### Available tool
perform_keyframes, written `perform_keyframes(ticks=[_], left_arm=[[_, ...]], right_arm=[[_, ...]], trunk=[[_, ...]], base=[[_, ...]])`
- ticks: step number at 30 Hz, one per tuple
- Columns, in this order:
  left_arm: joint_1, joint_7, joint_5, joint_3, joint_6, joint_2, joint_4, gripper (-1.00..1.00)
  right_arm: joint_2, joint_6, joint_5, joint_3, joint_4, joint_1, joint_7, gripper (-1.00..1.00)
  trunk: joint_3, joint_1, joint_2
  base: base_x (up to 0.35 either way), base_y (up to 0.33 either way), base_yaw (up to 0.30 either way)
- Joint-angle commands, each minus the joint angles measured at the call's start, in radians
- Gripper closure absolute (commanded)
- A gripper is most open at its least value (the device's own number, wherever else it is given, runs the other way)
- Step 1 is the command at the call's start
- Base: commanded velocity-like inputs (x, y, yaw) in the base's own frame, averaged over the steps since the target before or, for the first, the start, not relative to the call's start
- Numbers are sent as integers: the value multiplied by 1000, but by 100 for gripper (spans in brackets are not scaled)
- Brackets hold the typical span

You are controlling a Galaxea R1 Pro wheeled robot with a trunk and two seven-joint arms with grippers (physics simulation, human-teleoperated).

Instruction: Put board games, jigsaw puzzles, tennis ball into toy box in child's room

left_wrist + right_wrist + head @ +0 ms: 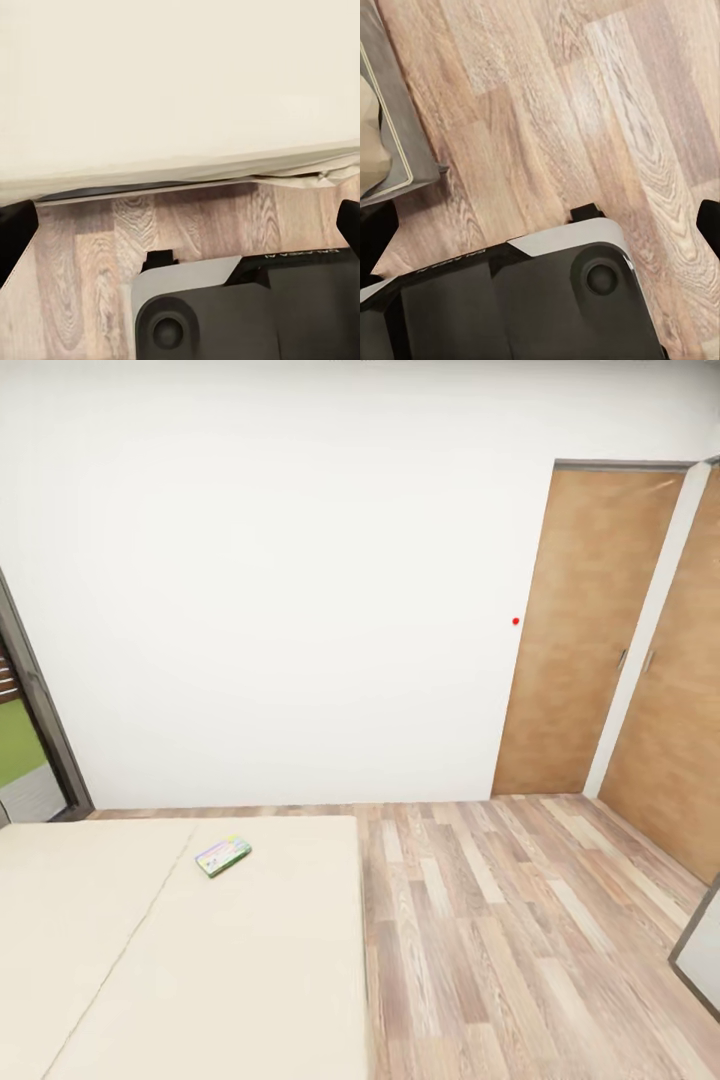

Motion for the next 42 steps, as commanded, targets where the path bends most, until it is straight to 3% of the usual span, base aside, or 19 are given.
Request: perform_keyframes(ticks=[1, 42], left_arm=[[0, 1, 0, -7, -4, 1, 1, -100], [0, 1, 0, -7, -4, 1, 1, -100]], right_arm=[[1, -4, -1, -8, 1, 0, 1, -100], [1, -4, -1, -7, 1, 0, 0, -100]], trunk=[[0, 0, -1], [0, 0, -1]], base=[[-23, 289, -41], [-1, 289, -2]])
